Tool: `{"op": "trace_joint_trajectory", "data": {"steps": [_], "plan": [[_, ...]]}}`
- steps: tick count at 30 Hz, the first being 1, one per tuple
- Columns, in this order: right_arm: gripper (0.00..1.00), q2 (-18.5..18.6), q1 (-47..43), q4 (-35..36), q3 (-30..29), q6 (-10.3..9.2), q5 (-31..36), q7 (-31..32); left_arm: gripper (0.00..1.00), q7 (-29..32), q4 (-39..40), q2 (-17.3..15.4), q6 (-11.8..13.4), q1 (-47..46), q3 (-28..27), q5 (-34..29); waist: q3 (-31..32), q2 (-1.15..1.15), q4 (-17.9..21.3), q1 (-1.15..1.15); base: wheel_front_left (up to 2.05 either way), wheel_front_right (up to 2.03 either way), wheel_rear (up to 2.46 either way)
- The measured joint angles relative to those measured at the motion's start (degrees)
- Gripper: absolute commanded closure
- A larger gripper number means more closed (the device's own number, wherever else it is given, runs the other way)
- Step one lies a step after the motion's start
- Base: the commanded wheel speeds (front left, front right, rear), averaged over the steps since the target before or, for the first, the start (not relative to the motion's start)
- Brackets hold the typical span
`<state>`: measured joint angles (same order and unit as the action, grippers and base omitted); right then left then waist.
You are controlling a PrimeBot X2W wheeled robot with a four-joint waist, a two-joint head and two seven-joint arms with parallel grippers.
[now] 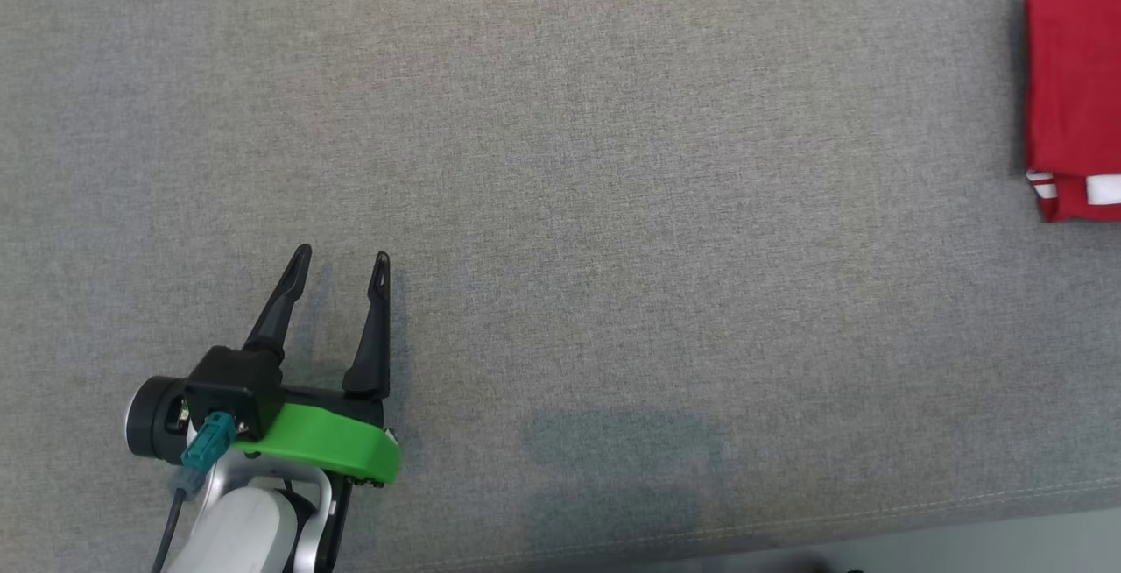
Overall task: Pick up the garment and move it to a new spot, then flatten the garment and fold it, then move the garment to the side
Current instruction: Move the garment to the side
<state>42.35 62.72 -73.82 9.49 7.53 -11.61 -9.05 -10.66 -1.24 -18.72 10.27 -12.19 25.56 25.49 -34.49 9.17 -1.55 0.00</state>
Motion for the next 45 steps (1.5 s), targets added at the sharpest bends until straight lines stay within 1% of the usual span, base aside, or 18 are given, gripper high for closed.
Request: {"op": "trace_joint_trajectory", "data": {"steps": [2,3,7,13,16,20,24,27,29,33,35,39,42,45], "plan": [[0.0,-0.67,-0.03,0.03,-3.28,0.0,2.97,-0.67,0.0,0.02,0.19,-0.14,0.1,-0.01,-0.02,0.0,-0.26,0.0,-0.02,0.0,0.0,0.0,0.0],[0.0,-0.67,-0.03,0.03,-3.28,0.0,2.97,-0.67,0.0,0.02,0.19,-0.14,0.1,-0.01,-0.02,0.0,-0.26,0.0,-0.02,0.0,0.0,0.0,0.0],[0.0,-2.54,-0.14,0.01,-9.13,0.0,9.05,-1.9,0.0,0.15,0.51,-0.44,0.35,-0.02,-0.08,0.0,-0.41,0.0,0.33,0.0,0.0,0.0,0.0],[0.0,-6.3,-0.42,0.58,-16.59,0.01,15.95,-4.1,0.0,0.51,0.81,-0.69,0.6,-0.06,0.01,-0.02,-0.07,0.0,1.26,0.0,0.0,0.0,0.0],[0.0,-8.48,-1.14,2.27,-19.16,0.0,18.75,-4.8,0.0,0.47,0.74,-0.71,0.62,-0.13,0.02,0.0,0.68,0.0,1.81,0.0,0.0,0.0,0.0],[0.0,-12.13,-1.41,5.46,-20.86,0.0,21.69,-5.47,0.0,0.11,0.42,-0.52,0.55,-0.35,-0.03,0.4,2.2,0.0,2.61,0.0,0.0,0.0,0.0],[0.0,-15.85,-1.85,9.0,-20.6,0.0,23.37,-5.77,0.0,-0.74,0.21,0.12,0.26,-1.41,-0.74,1.46,4.22,0.0,3.5,0.0,0.0,0.0,0.0],[0.0,-18.48,-2.97,13.56,-19.2,0.0,23.18,-5.87,0.0,-1.55,-0.18,0.98,0.07,-1.79,-1.56,2.87,5.97,0.0,4.12,0.0,0.0,0.0,0.0],[0.0,-20.16,-3.94,16.86,-17.67,0.01,22.51,-5.93,0.0,-2.13,-0.11,1.76,-0.21,-1.97,-2.58,3.97,7.17,0.0,4.51,0.0,0.0,0.0,0.0],[0.0,-22.95,-7.18,21.99,-14.23,0.0,19.06,-5.94,0.0,-3.02,-1.02,2.02,-0.77,-2.04,-4.25,5.68,9.69,0.0,5.23,0.0,0.0,0.0,0.0],[0.0,-24.07,-9.03,24.36,-12.54,0.0,17.06,-5.93,0.0,-3.18,-1.42,2.36,-0.64,-1.94,-5.04,6.23,10.97,0.0,5.53,0.0,0.0,0.0,0.0],[0.0,-26.14,-13.52,29.7,-10.21,0.0,14.12,-5.93,0.0,-3.63,-1.78,2.78,0.55,-0.94,-6.78,6.42,13.49,0.0,5.97,0.0,0.0,0.0,0.0],[0.0,-27.73,-17.55,33.71,-9.21,0.0,12.09,-5.93,0.0,-3.85,-2.35,2.71,2.0,0.21,-7.49,5.78,15.25,0.0,6.18,0.0,0.0,0.0,0.0],[0.0,-30.12,-22.21,37.63,-8.67,0.0,10.47,-5.9,0.0,-4.03,-2.69,2.67,3.28,1.6,-8.67,5.32,16.96,0.01,6.35,0.0,0.0,0.0,0.0]]}}
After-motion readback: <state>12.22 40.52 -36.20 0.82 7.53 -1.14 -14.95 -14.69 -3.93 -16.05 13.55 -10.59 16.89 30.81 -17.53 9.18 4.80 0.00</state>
